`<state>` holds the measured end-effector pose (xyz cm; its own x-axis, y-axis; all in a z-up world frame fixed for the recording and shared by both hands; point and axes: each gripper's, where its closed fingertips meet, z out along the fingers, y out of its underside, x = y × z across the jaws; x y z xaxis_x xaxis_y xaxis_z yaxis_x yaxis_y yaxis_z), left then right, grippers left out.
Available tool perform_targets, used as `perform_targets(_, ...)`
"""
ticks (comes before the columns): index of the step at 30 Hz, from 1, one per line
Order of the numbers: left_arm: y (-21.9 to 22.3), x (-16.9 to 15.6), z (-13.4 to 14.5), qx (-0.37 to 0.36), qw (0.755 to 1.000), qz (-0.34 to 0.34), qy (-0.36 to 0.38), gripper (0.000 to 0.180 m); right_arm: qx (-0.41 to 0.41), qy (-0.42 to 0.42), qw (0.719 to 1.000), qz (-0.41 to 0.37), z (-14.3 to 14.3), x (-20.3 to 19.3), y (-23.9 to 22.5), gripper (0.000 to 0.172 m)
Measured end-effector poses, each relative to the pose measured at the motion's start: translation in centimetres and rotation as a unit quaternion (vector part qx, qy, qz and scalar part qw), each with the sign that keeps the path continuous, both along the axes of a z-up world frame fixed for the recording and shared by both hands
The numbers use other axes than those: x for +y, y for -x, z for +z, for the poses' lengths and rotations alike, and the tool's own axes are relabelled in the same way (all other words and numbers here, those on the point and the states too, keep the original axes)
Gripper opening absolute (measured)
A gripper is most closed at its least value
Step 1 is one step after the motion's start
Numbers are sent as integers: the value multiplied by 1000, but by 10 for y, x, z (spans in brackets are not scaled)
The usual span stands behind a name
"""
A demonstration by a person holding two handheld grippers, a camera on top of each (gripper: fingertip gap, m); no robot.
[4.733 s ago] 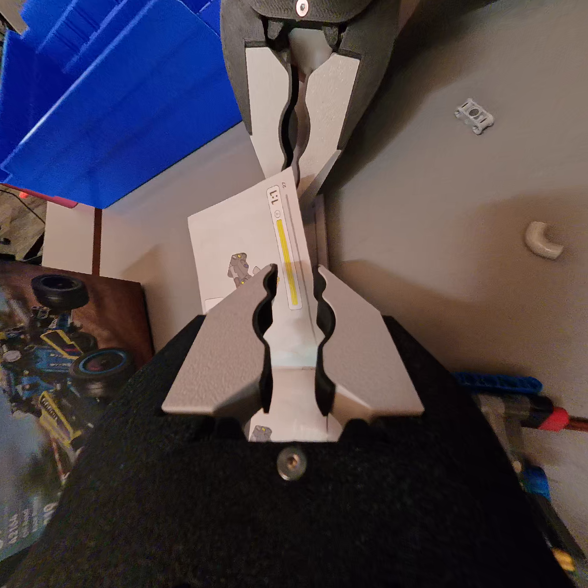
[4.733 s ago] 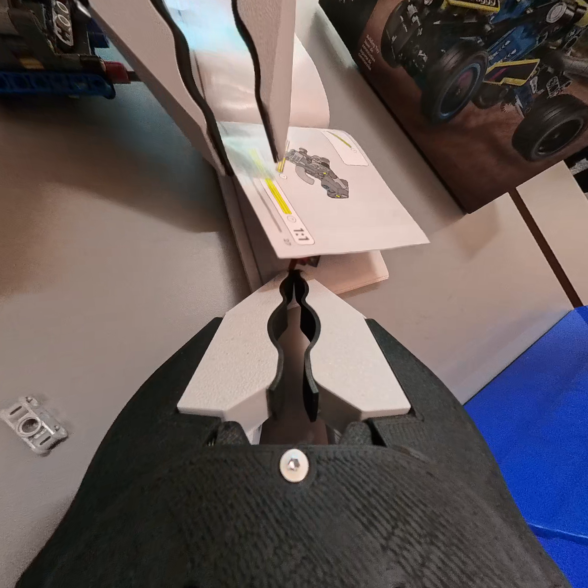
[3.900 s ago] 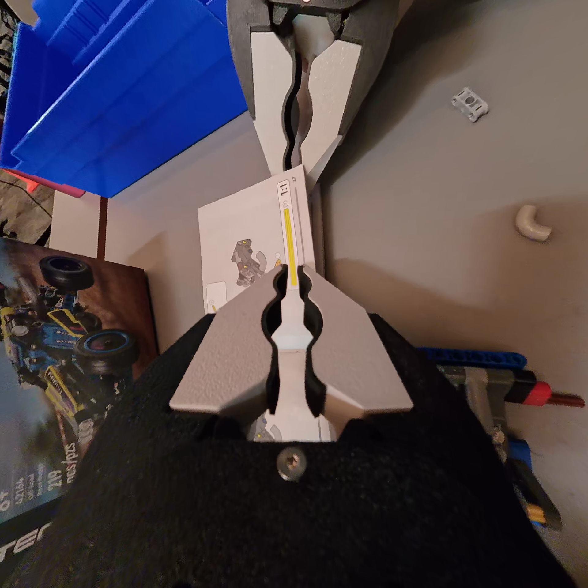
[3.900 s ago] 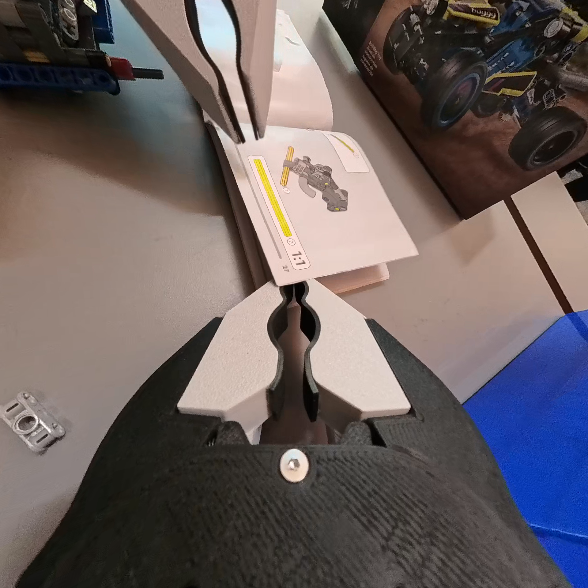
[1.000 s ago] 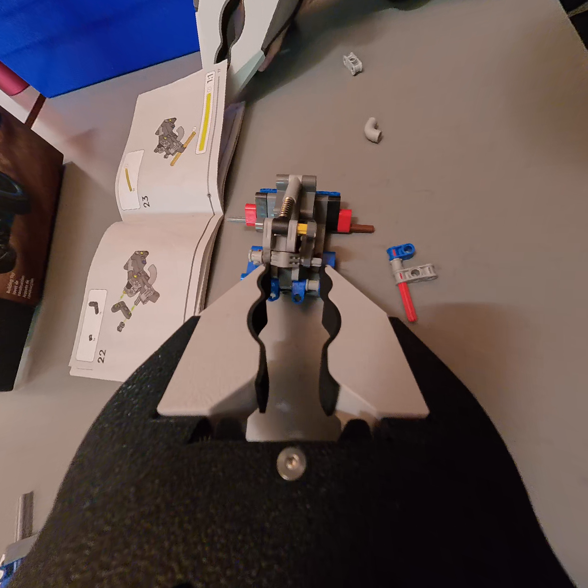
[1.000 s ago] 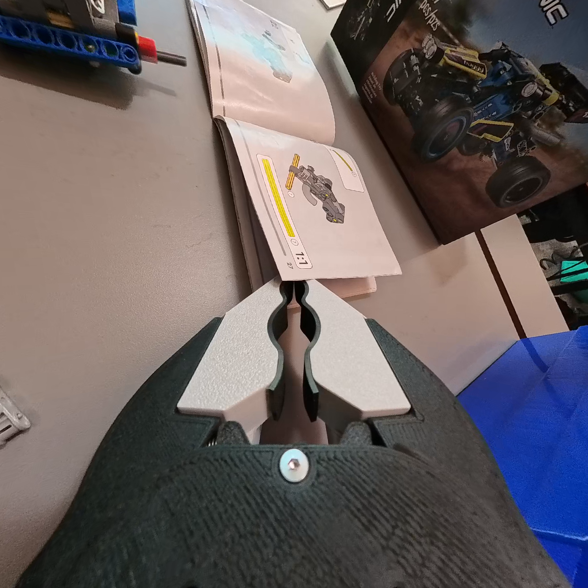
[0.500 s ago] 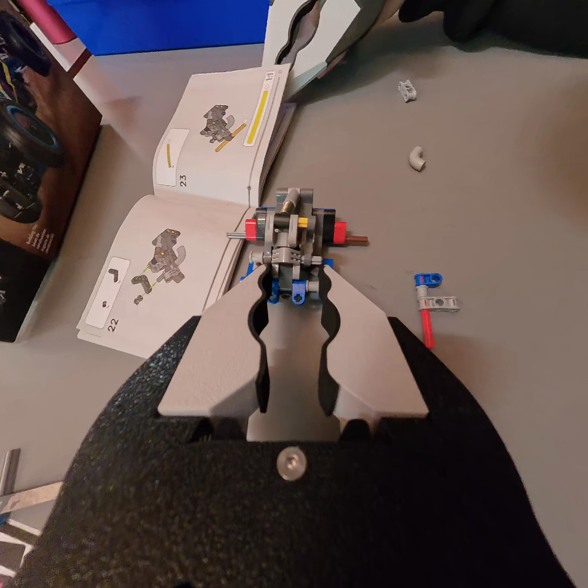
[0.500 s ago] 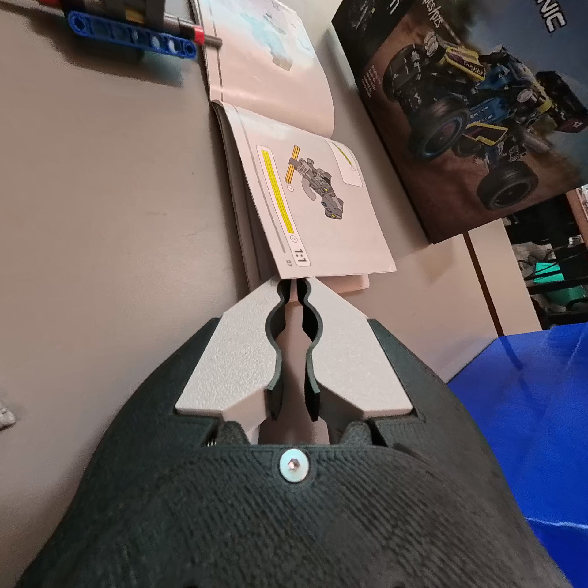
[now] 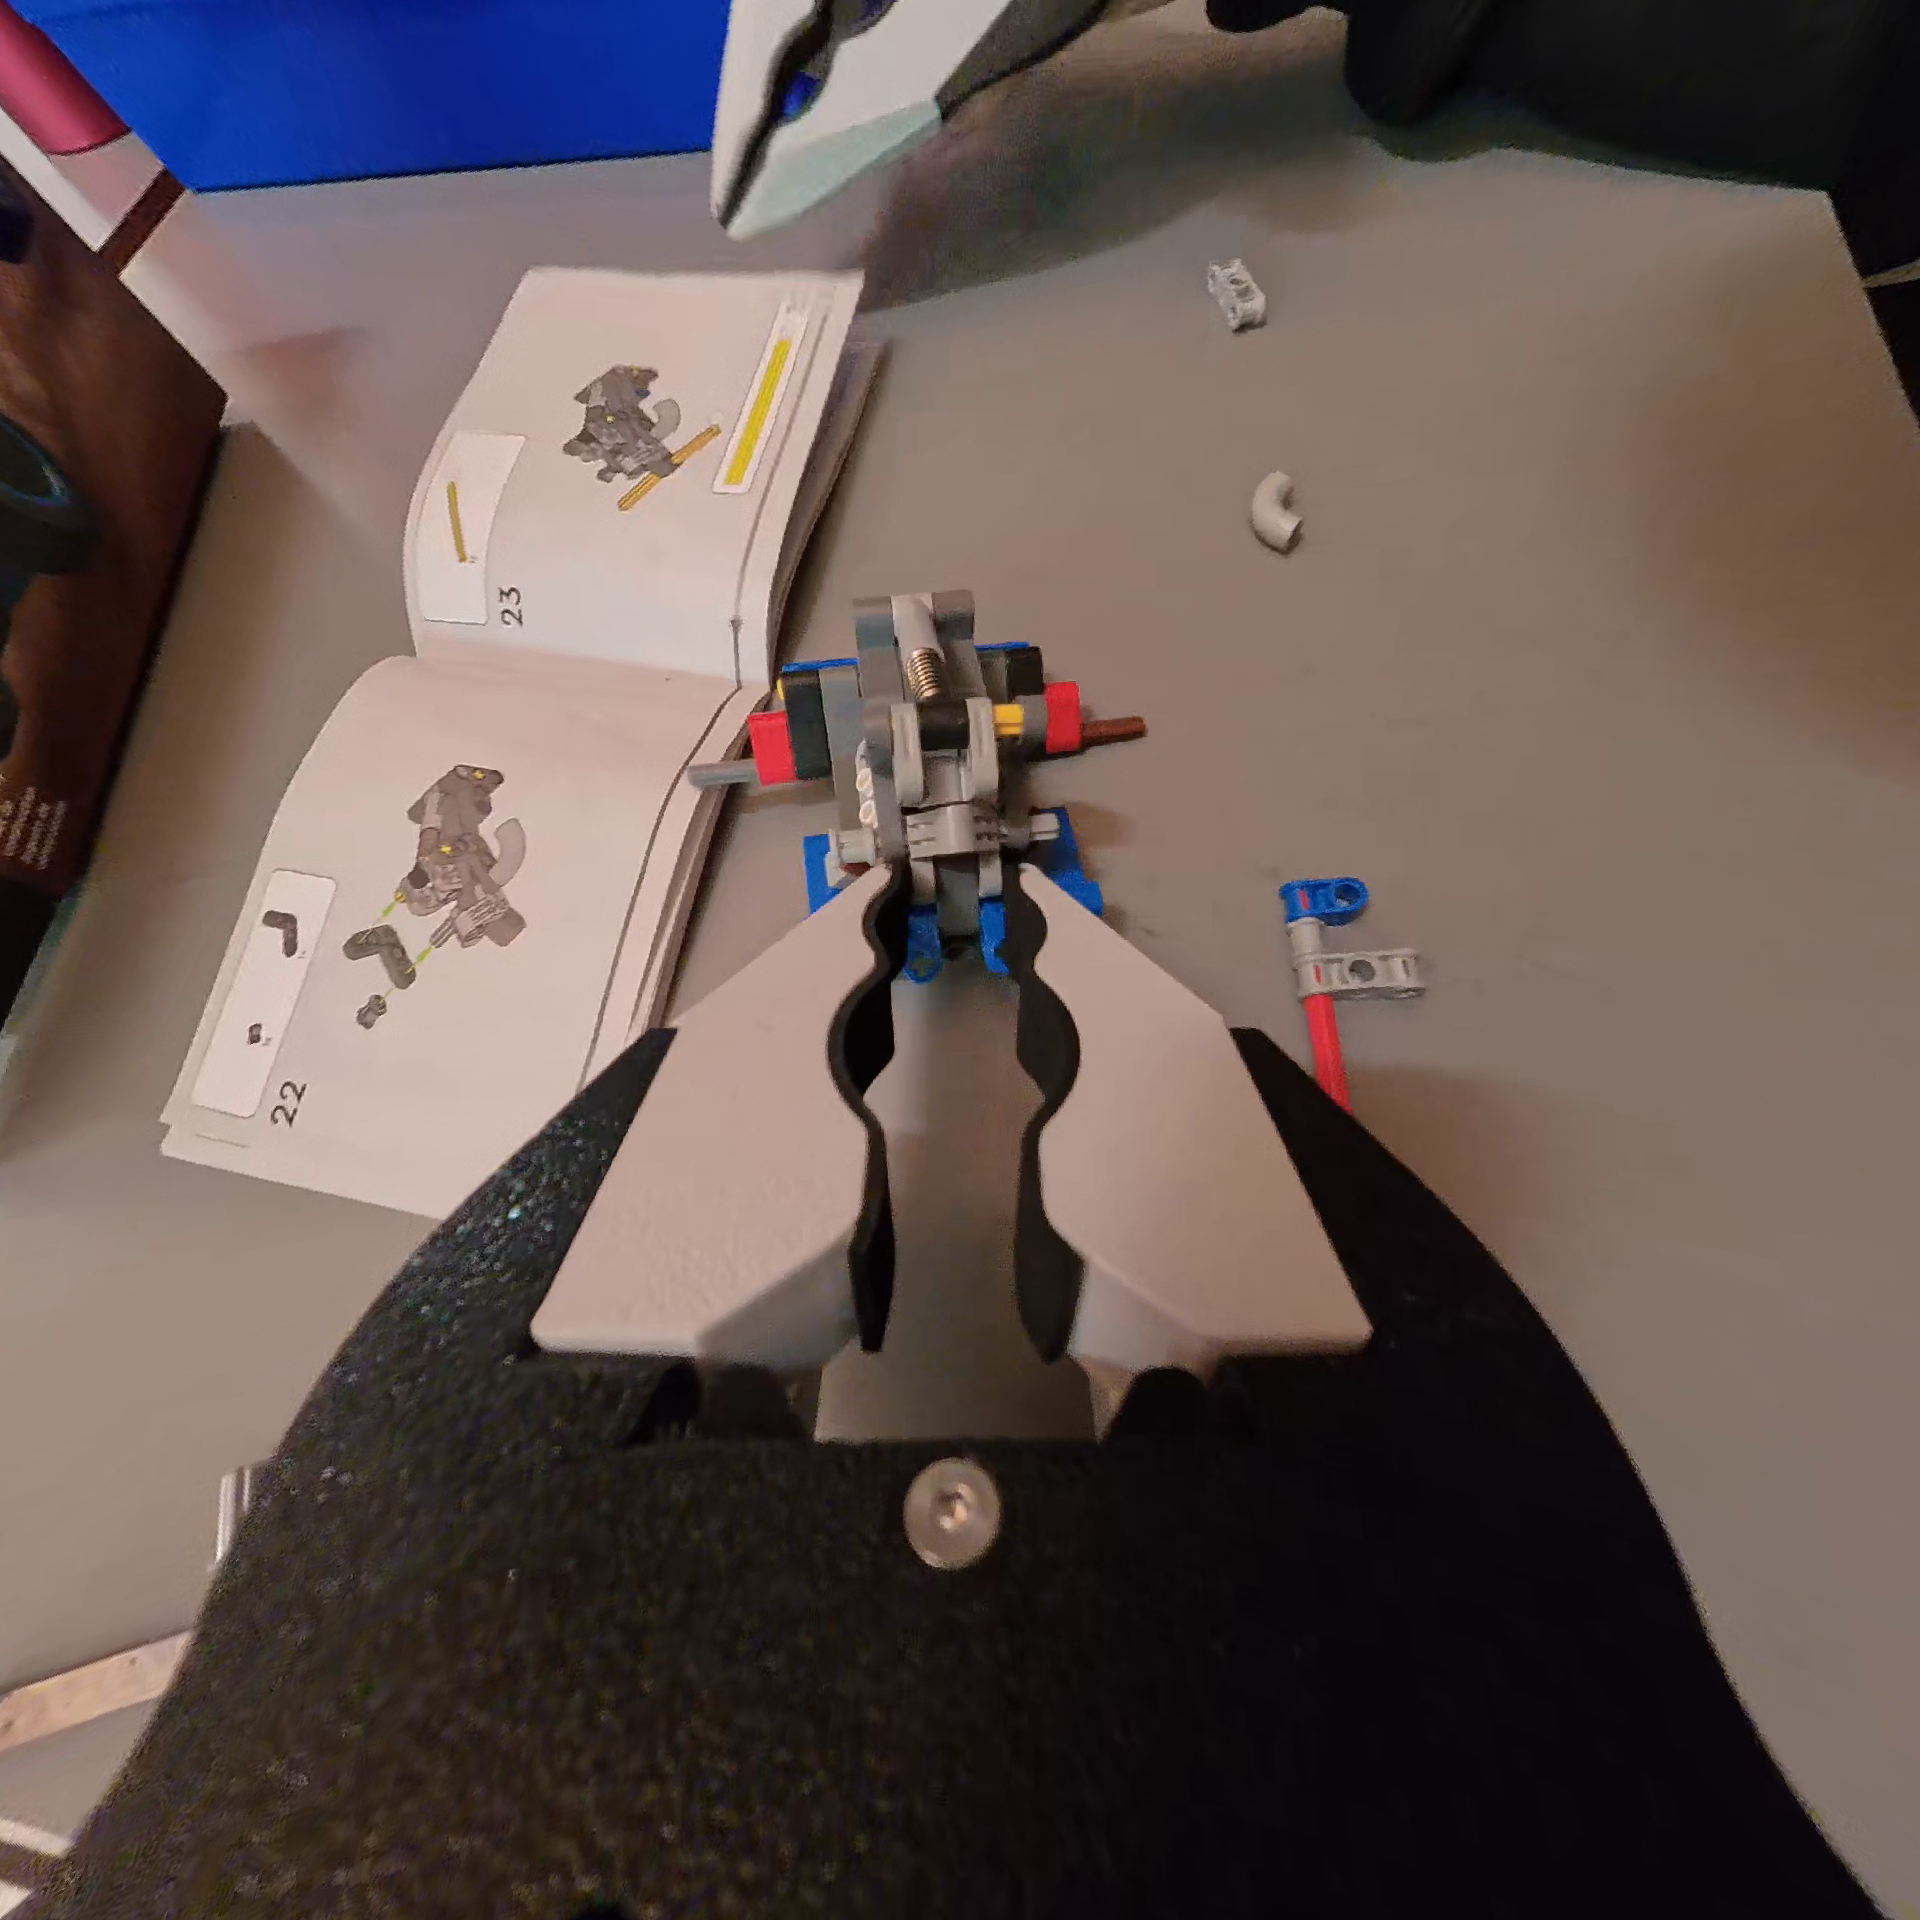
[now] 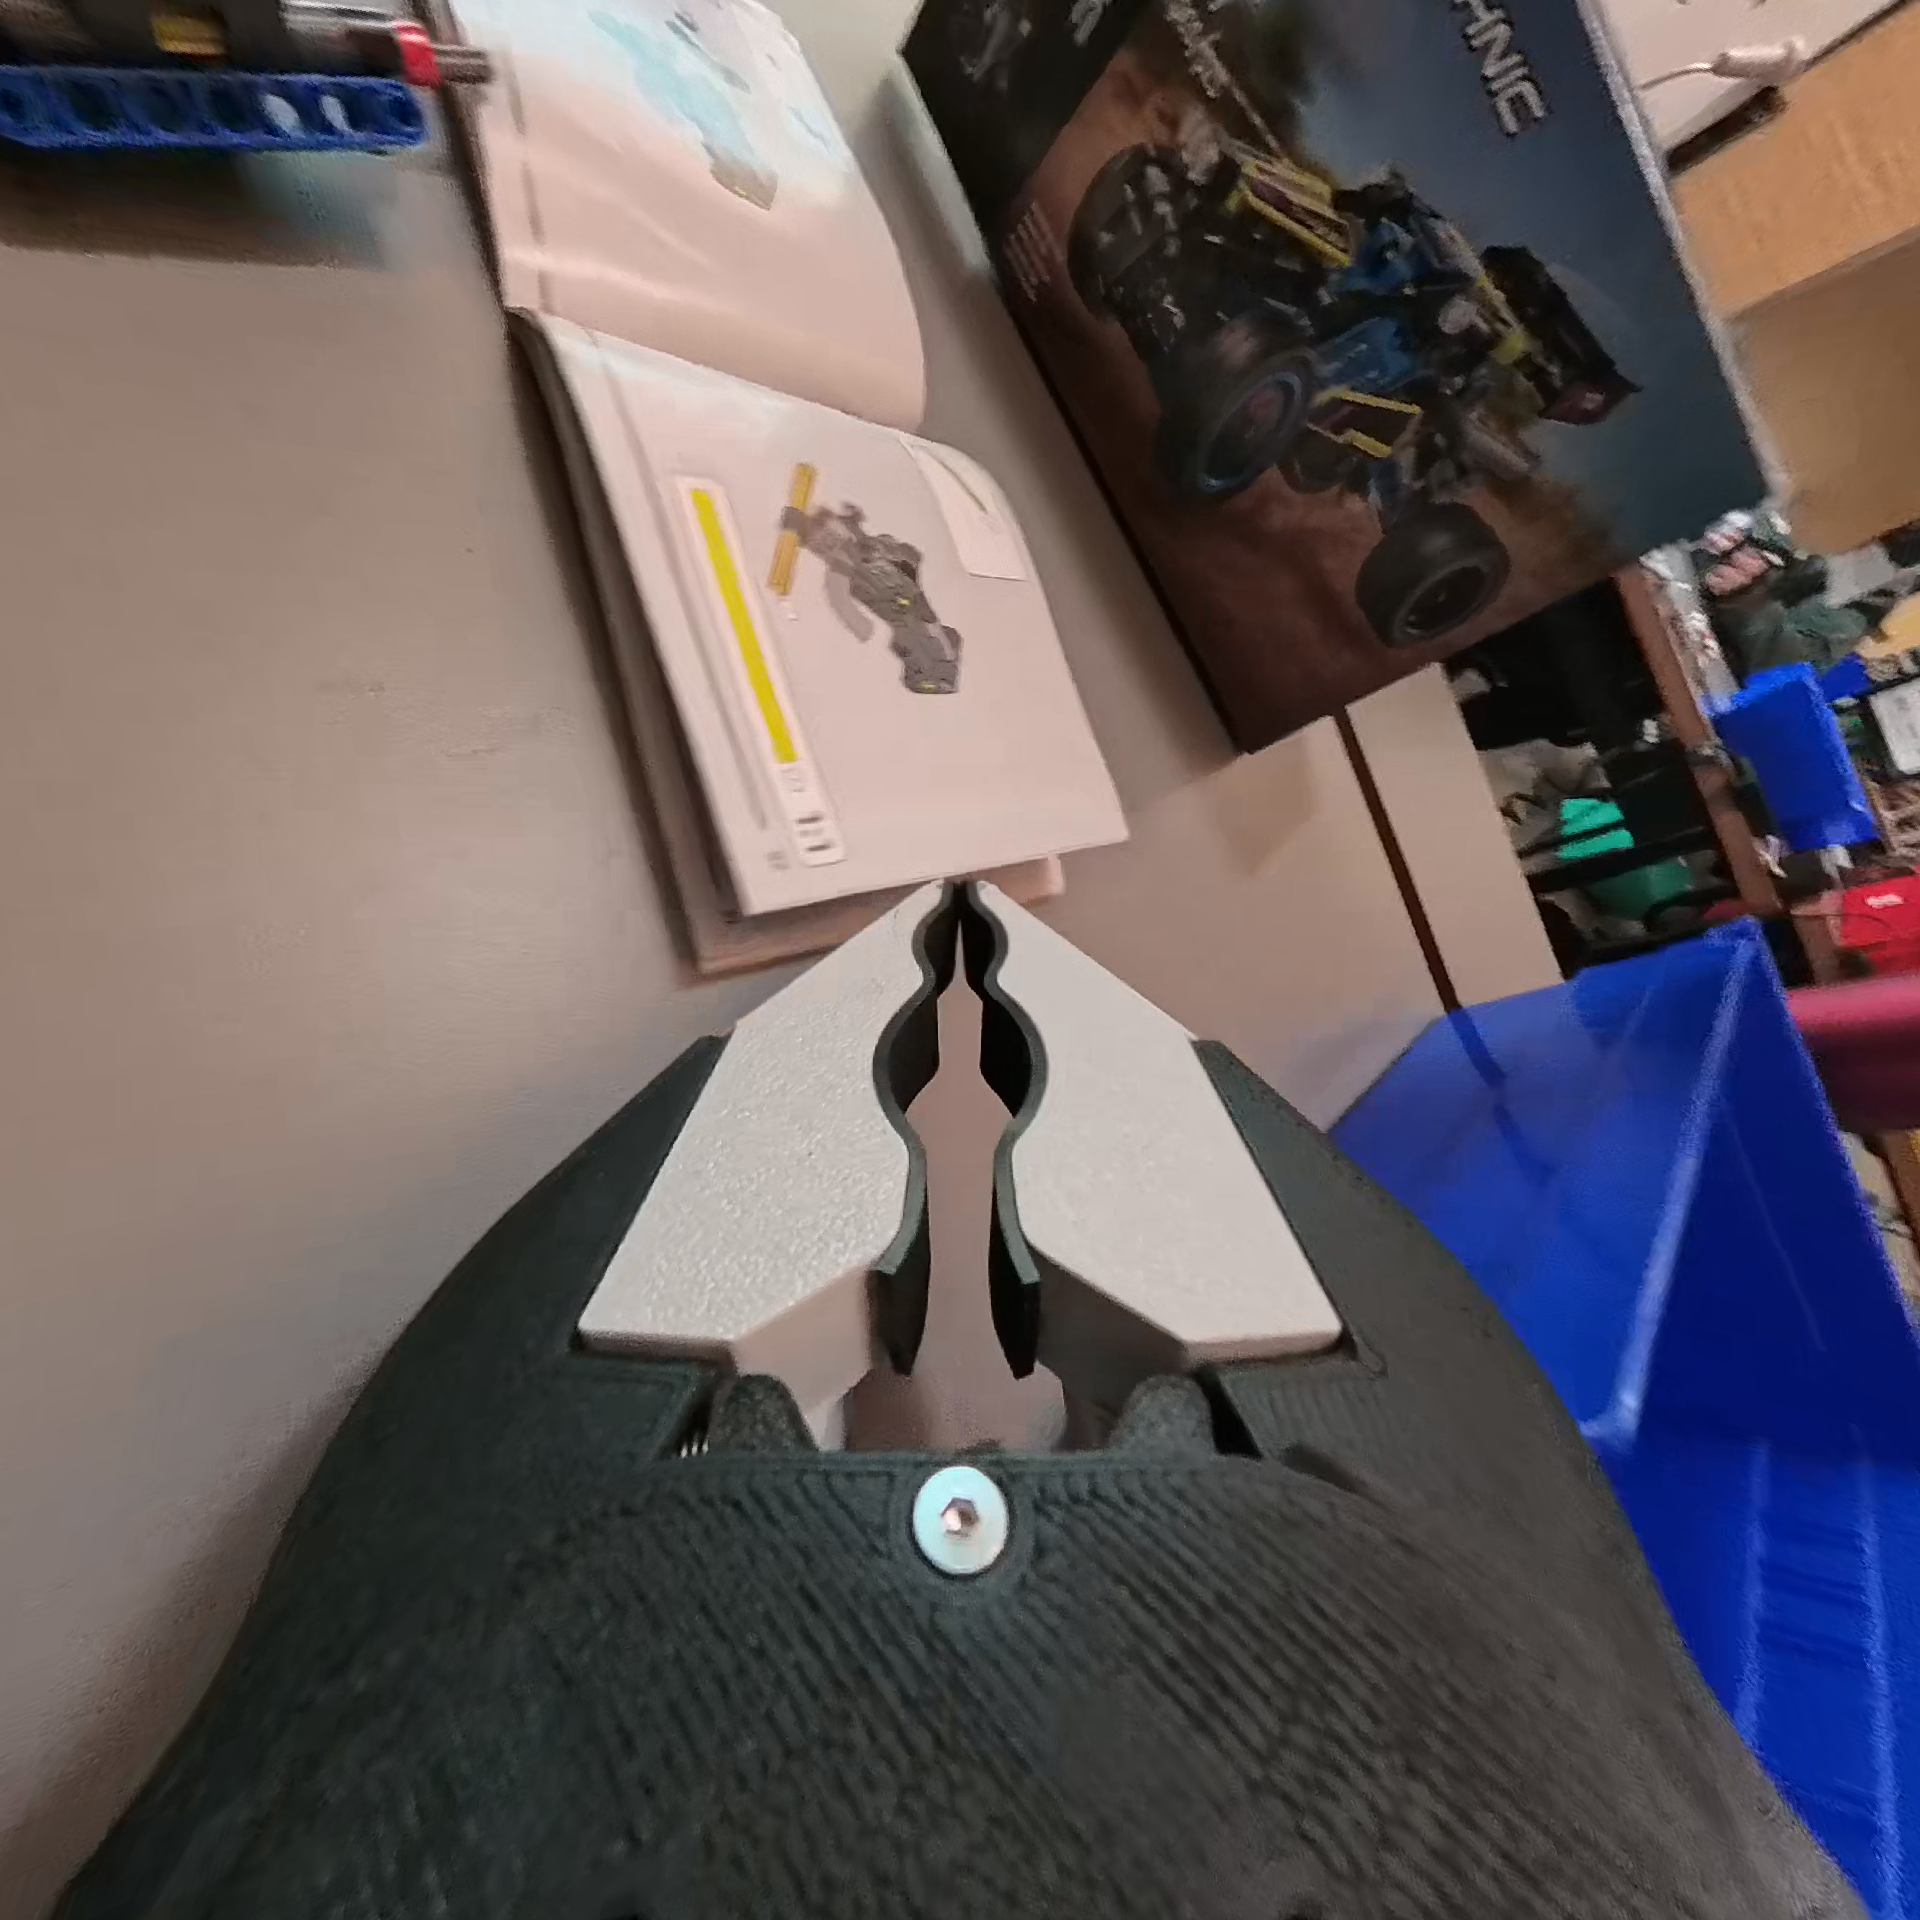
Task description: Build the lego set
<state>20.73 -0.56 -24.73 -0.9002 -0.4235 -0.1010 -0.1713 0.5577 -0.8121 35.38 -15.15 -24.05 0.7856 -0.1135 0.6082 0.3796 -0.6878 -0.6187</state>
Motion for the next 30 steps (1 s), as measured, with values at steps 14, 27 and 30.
perform_targets(14, -31, 66, 17, -48, 995, 87, -29, 14, 63, -46, 988, 135, 16, 82, 62, 0)
perform_targets(27, -45, 89, -11, -106, 981, 125, -100, 0, 245, -58, 924, 289, 12, 120, 122, 21)
perform_targets(30, -46, 90, -15, -94, 981, 131, -106, 0, 247, -63, 924, 287, 11, 122, 124, 17)
